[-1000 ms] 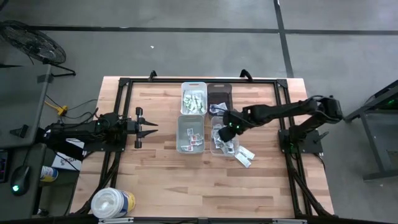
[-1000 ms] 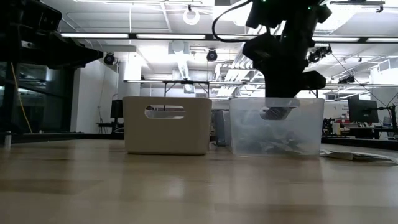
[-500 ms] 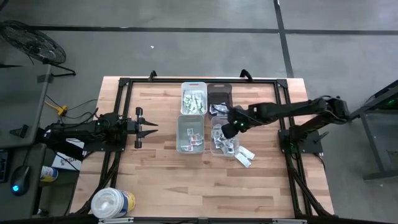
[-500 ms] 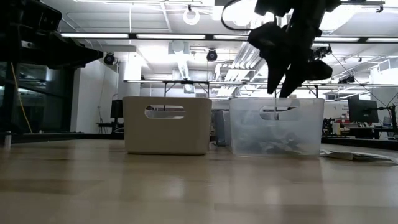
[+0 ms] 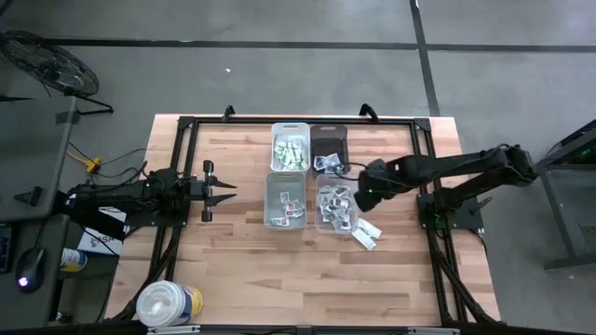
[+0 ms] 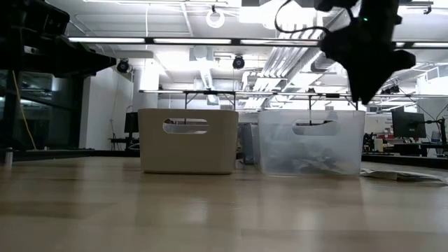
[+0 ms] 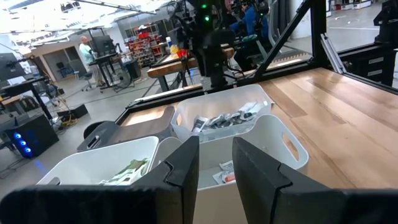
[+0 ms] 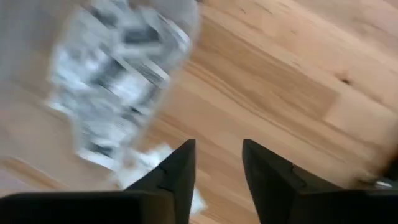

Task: Pick & Place First Aid Supplies
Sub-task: Adjust the transparent bin

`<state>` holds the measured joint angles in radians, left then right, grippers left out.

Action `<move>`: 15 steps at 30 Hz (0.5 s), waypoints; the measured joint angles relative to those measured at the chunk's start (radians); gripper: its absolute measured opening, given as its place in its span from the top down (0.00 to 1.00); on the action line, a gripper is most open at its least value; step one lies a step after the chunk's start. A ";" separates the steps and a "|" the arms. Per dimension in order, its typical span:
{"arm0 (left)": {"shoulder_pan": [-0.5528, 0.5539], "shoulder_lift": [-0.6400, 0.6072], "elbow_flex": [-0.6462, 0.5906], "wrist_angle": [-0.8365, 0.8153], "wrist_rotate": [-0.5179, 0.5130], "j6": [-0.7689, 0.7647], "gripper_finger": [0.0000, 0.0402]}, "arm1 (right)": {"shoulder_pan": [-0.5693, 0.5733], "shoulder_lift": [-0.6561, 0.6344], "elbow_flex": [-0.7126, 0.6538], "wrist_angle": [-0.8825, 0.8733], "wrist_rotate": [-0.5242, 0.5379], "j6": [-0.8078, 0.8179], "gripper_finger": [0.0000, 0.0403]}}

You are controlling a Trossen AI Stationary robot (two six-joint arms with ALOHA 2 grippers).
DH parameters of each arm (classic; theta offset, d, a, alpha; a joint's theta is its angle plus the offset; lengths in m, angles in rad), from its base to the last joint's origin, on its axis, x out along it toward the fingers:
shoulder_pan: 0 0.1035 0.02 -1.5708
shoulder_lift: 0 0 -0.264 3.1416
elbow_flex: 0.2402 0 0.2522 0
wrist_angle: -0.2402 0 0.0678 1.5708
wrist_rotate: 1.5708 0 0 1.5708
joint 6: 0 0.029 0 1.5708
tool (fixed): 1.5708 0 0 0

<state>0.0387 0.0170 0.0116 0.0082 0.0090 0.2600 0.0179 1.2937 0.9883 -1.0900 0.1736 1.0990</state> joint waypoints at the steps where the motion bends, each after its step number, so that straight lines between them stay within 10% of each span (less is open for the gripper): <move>1: 0.000 0.000 0.000 0.000 0.000 0.000 0.76 | 0.002 -0.002 -0.009 -0.014 -0.010 -0.029 0.71; 8: 0.000 0.000 0.000 0.000 0.000 0.000 0.76 | 0.004 0.022 -0.136 0.097 -0.123 -0.367 0.98; 15: 0.000 0.000 0.000 0.000 0.000 0.000 0.76 | 0.009 0.028 -0.228 0.280 -0.091 -0.588 0.99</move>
<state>0.0391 0.0170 0.0116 0.0082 0.0090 0.2604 0.0269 1.3220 0.7605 -0.8097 0.0830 0.5111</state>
